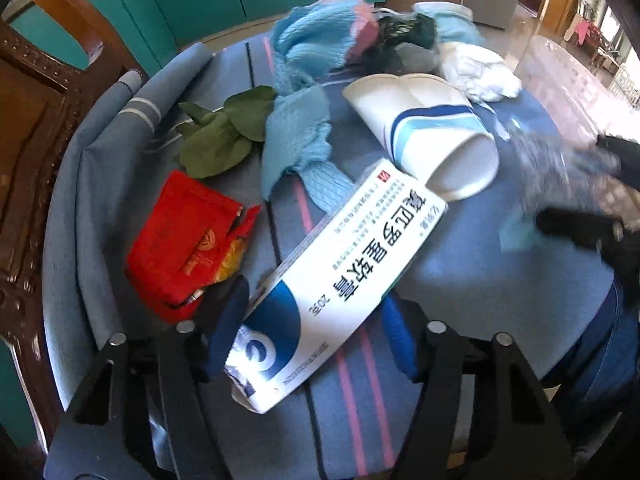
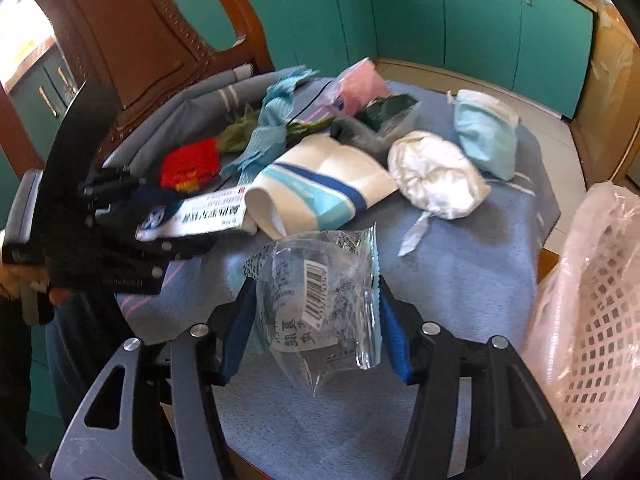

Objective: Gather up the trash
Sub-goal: 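Grasp the clear wrapper with the right tool while the left grasps the ointment box, then lift the clear wrapper and ointment box off the seat with both tools, then move both tools over the mesh basket and open them to drop the items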

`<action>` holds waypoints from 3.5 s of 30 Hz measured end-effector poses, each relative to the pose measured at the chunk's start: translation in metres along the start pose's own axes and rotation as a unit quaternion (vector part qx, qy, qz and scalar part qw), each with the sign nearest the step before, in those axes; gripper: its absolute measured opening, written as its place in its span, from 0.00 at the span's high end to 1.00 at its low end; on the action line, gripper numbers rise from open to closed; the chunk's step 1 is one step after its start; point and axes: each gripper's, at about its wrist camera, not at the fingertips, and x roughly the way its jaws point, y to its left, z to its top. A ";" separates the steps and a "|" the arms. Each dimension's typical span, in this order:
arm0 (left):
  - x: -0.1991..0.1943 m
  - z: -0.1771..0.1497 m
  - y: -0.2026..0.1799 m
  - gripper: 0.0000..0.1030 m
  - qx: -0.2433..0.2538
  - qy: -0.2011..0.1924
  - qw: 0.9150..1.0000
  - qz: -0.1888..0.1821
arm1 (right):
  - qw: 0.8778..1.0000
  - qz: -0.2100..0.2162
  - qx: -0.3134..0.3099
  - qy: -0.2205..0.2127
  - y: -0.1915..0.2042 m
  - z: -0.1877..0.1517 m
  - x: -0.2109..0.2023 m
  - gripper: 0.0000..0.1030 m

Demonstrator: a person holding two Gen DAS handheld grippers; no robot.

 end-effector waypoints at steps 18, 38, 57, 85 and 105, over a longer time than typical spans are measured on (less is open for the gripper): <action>-0.039 -0.051 -0.043 0.52 -0.065 -0.047 0.996 -0.028 | 0.998 -0.064 -0.003 0.011 -0.005 0.000 0.002 0.35; -0.013 -0.041 -0.032 0.25 -0.060 -0.028 0.996 -0.056 | 0.995 -0.093 -0.029 0.011 -0.003 0.000 0.007 0.22; -0.025 -0.042 -0.030 0.53 -0.097 -0.062 0.992 -0.052 | 0.993 -0.077 -0.079 0.028 0.015 -0.013 0.010 0.31; -0.092 0.045 -0.170 0.53 -0.006 -0.219 0.971 -0.096 | 0.948 -0.234 0.144 -0.162 -0.151 -0.039 -0.158 0.36; -0.041 0.098 -0.273 0.50 0.033 -0.168 0.974 -0.148 | 0.919 -0.276 0.255 -0.121 -0.212 -0.084 -0.167 0.36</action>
